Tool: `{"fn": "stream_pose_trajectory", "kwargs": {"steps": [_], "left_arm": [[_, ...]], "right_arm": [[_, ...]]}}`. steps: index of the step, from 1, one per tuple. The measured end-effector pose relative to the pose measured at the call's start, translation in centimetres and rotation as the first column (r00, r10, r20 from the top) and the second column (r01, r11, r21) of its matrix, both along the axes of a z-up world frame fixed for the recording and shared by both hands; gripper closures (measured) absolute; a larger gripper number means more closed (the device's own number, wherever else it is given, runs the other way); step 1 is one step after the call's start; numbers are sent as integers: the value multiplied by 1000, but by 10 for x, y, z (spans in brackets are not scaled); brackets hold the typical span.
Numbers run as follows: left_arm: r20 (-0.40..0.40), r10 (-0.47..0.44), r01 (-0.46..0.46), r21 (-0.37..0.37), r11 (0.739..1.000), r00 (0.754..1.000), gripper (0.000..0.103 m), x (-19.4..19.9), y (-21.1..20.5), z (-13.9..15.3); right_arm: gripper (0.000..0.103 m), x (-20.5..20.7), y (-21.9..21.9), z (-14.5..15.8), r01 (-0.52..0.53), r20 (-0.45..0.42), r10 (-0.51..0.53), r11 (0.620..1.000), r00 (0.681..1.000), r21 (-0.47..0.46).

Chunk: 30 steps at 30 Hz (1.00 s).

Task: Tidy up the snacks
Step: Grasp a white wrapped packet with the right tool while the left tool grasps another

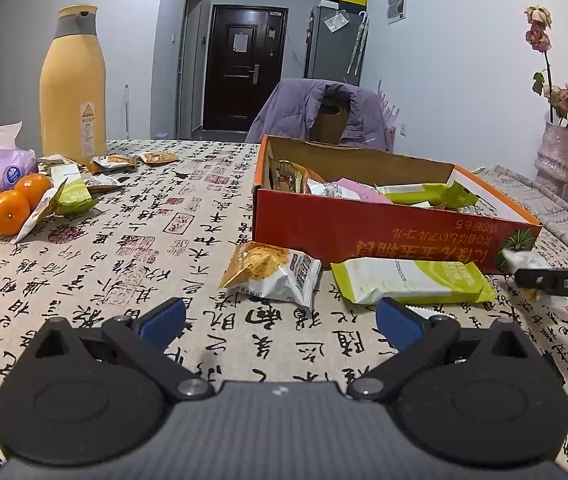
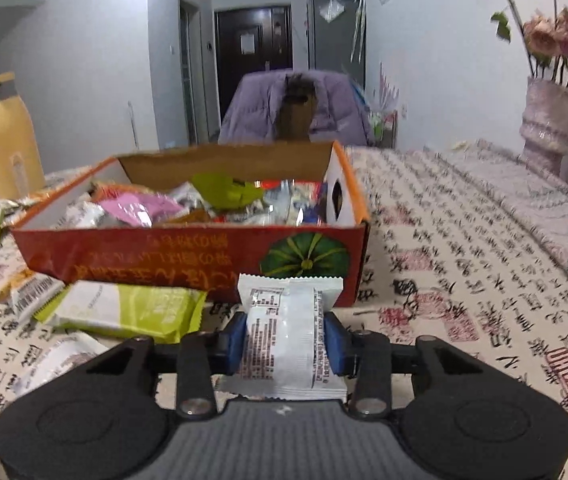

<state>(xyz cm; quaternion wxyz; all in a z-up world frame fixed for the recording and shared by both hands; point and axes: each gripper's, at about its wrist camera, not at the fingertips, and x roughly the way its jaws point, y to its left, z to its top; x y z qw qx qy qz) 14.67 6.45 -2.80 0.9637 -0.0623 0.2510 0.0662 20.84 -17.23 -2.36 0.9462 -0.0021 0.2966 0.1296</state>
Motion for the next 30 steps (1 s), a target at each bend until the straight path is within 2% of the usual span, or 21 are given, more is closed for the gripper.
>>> {"fn": "stream_pose_trajectory", "kwargs": {"steps": [6, 12, 15, 21, 27, 30], "left_arm": [[-6, 1, 0, 10, 1000, 1000, 0, 0, -1, -1], [-32, 1, 1, 42, 999, 999, 0, 5, -6, -1], [-35, -7, 9, 71, 997, 999, 0, 5, -12, 2], [-66, -54, 58, 60, 997, 996, 0, 11, -34, 13], [-121, -97, 108, 83, 991, 988, 0, 27, -69, 8], [-142, -83, 97, 96, 991, 986, 0, 34, -82, 4]], "right_arm": [[64, -28, -3, 9, -13, 125, 13, 1000, 992, -4], [64, -42, -1, 11, -37, 196, 36, 999, 980, 2], [64, -44, 0, 10, -44, 207, 41, 999, 978, 14], [64, -46, -2, 6, -53, 206, 45, 998, 977, 30], [64, -48, -3, 4, -49, 213, 40, 998, 976, 37], [64, -47, -5, 4, -50, 211, 40, 998, 977, 46]]}}
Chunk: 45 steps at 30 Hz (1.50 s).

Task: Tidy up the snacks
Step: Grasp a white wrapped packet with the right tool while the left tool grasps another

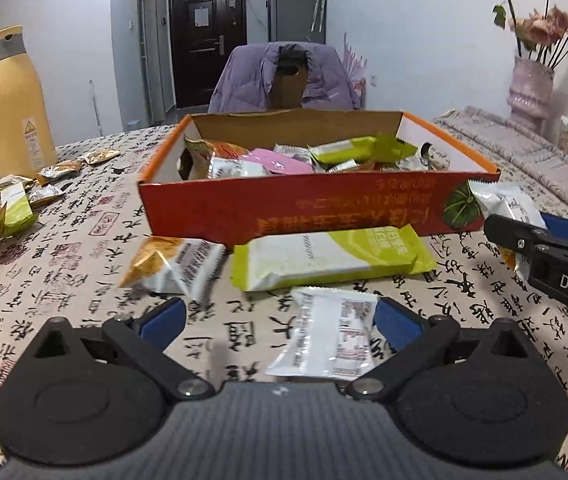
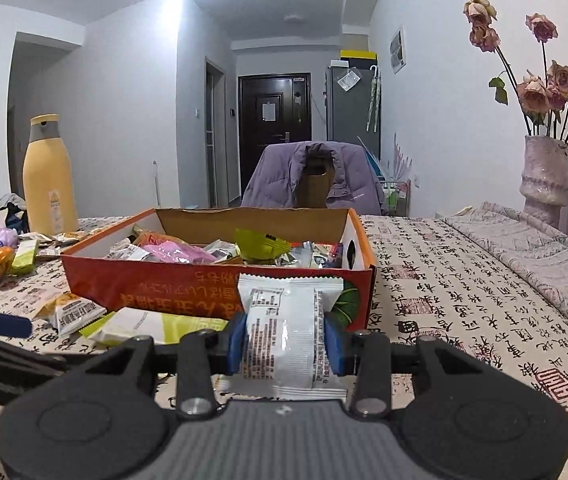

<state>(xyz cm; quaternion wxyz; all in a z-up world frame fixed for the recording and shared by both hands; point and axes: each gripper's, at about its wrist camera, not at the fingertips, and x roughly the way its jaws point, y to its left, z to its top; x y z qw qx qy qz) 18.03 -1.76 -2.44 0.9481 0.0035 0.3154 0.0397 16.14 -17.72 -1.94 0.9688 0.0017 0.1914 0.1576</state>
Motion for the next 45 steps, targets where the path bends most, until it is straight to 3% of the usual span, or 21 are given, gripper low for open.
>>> {"fn": "stream_pose_trajectory", "kwargs": {"steps": [10, 18, 20, 24, 25, 31, 45], "left_arm": [[-78, 5, -4, 3, 1000, 997, 14, 15, -24, -17], [-93, -5, 3, -26, 1000, 996, 17, 17, -29, -21], [-85, -11, 9, -28, 1000, 996, 24, 16, -30, -20], [-70, -25, 23, -33, 999, 997, 52, 13, -31, -17], [-69, -27, 25, -34, 999, 997, 53, 13, -31, -17], [-55, -34, 31, -51, 998, 998, 60, 9, -29, -15], [37, -10, 12, -53, 999, 999, 60, -17, -17, 7]], "right_arm": [[63, 0, -1, 0, 0, 5, 0, 1000, 1000, 13], [63, -3, -1, 0, -11, 11, 11, 1000, 1000, 17], [63, -3, -1, 0, -12, 12, 11, 1000, 1000, 19], [63, -3, -1, 0, -12, 11, 12, 1000, 1000, 18], [63, -3, -1, 0, -12, 11, 12, 1000, 1000, 18], [63, -3, 0, -1, -11, 11, 11, 1000, 1000, 16], [63, -8, 3, 1, -25, 39, 25, 1000, 999, 4]]}}
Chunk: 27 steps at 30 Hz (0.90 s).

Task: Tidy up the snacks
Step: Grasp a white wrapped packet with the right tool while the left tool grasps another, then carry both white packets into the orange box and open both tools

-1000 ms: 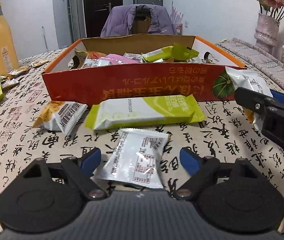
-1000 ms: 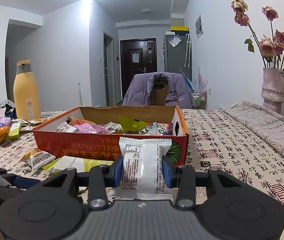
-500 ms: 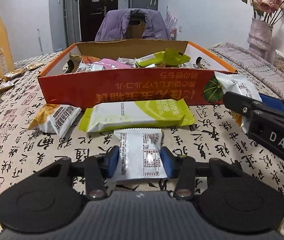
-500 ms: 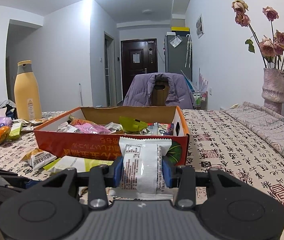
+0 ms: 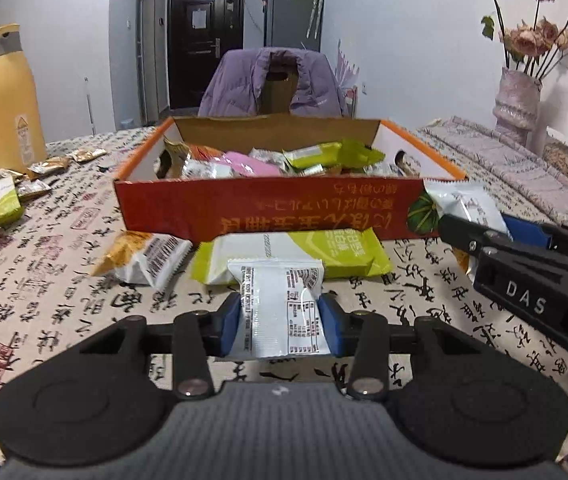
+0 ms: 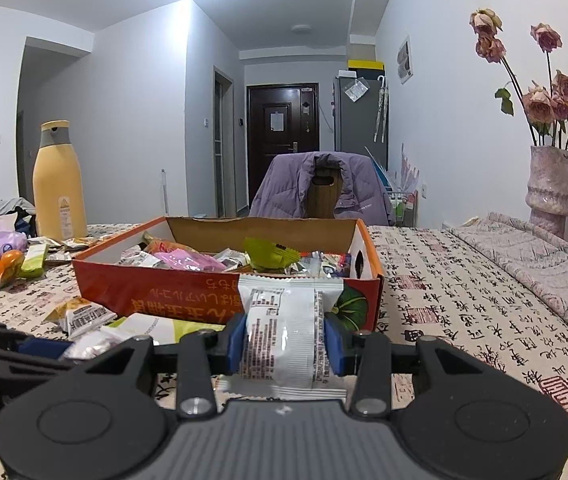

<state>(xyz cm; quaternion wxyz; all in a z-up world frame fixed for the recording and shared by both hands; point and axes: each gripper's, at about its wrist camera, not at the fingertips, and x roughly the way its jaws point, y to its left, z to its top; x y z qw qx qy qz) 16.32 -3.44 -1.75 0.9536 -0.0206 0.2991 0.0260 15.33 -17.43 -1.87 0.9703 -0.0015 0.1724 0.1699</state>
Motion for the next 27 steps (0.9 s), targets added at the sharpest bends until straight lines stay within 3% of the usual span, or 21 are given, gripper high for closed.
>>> {"fn": "stream_pose_trajectory", "kwargs": {"steps": [13, 27], "left_arm": [[128, 28, -25, -24, 999, 991, 60, -15, 22, 42], [201, 80, -69, -57, 996, 976, 60, 32, 49, 72]], "right_arm": [[63, -7, 8, 33, -21, 70, 21, 1000, 997, -7], [63, 44, 34, 60, -14, 88, 15, 1000, 996, -11]]}}
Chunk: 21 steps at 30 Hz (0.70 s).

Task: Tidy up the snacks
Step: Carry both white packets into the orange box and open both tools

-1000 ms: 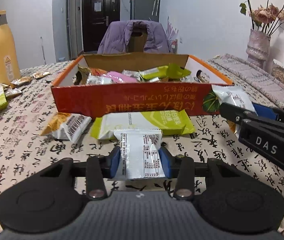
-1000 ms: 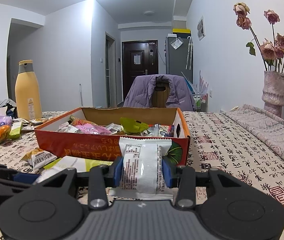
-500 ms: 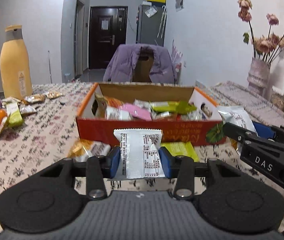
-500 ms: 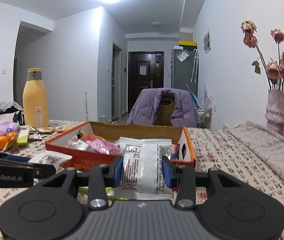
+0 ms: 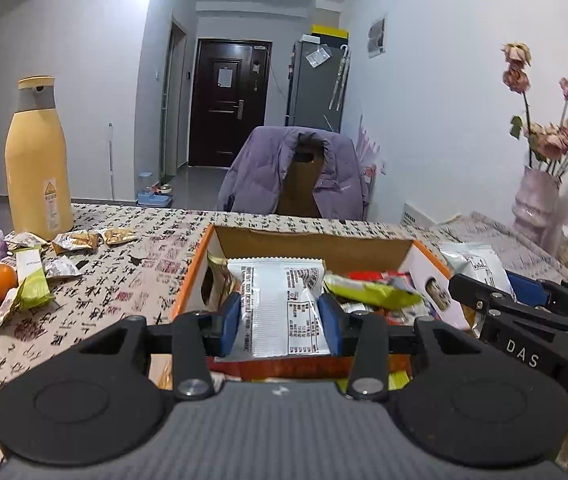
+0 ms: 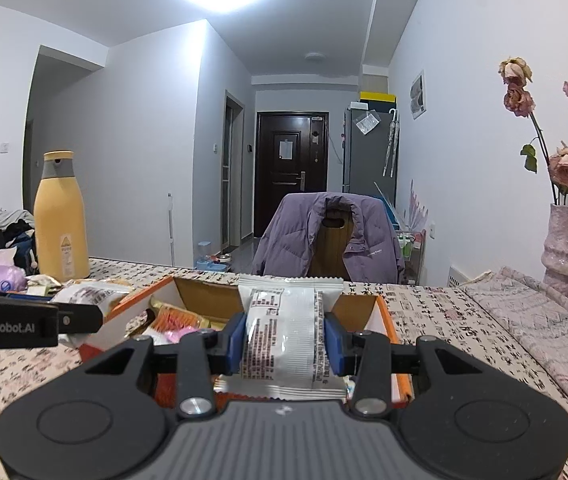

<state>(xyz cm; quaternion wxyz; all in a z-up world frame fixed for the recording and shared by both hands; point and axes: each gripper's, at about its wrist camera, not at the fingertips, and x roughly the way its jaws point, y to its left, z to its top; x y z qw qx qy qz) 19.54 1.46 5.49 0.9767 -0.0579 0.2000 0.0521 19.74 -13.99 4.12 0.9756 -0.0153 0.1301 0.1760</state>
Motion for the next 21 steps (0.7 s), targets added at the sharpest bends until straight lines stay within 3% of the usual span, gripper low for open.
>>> {"fn": "stream_pose_trajectory", "kwargs": {"steps": [15, 21], "left_arm": [[56, 52, -50, -36, 998, 997, 60, 78, 17, 14], [67, 99, -96, -55, 994, 993, 60, 92, 26, -7]], "right_arm": [[63, 73, 24, 0, 48, -11, -47, 997, 999, 57], [63, 83, 25, -23, 38, -25, -37, 998, 999, 48]]}}
